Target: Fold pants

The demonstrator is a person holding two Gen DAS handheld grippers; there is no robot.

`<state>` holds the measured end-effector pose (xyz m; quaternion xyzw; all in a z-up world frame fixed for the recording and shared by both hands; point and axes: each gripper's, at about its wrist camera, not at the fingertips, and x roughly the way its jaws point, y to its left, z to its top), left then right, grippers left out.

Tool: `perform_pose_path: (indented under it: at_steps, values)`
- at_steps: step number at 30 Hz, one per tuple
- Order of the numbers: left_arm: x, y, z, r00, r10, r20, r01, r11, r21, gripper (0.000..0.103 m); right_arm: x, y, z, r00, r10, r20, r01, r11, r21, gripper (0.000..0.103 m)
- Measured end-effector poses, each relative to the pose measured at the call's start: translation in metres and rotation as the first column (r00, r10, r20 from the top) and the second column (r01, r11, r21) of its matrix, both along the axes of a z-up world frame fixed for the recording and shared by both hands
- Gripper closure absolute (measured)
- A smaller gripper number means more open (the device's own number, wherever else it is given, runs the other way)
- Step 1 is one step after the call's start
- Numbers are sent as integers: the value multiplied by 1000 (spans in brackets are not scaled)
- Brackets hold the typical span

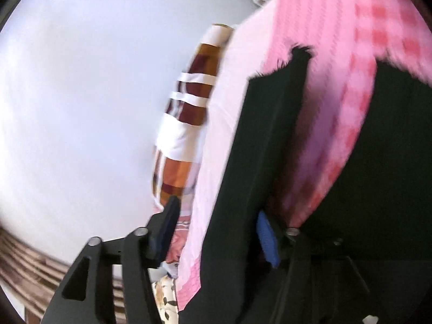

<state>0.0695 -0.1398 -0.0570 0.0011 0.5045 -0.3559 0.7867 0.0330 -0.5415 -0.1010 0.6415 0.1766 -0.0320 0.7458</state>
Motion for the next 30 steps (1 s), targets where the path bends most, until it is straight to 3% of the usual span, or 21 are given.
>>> perform_pose_path:
  at_steps: [4,6,7,8,9,11,13,21,25,30]
  values:
    - [-1,-9,-9,1000,-3,-27,4,1000,20,45,-1,-12,-7,998,44,-51,-45,999,-15,40]
    - [-3,-11,-12,1000,2,-29,-2,1000,29,45,8,-13,-12,994,64,-84,-67,997,-25,46]
    - [-3,-12,-14,1000,3,-29,-2,999,34,45,9,-14,-12,991,74,-108,-80,996,-47,65]
    - [-3,-12,-15,1000,4,-26,-3,999,39,45,6,-16,-13,983,94,-157,-107,991,-80,98]
    - [-3,-12,-16,1000,7,-20,-6,999,43,45,5,-20,-19,970,117,-211,-142,984,-108,95]
    - [-4,-11,-15,1000,9,-8,-9,999,52,45,0,-16,-15,971,135,-198,-153,985,-81,97]
    - [-5,-9,-11,1000,9,13,-10,998,61,45,-7,-13,-1,970,138,-200,-165,979,-124,97]
    - [-11,24,10,997,17,74,-25,994,105,45,-91,-1,41,965,120,-233,-151,981,-123,97]
    - [-15,49,17,997,50,67,-57,993,103,45,-129,6,30,951,97,-294,-133,986,-103,98]
    - [-21,68,15,995,69,77,-79,988,136,45,-157,16,-19,923,107,-371,-115,993,0,98]
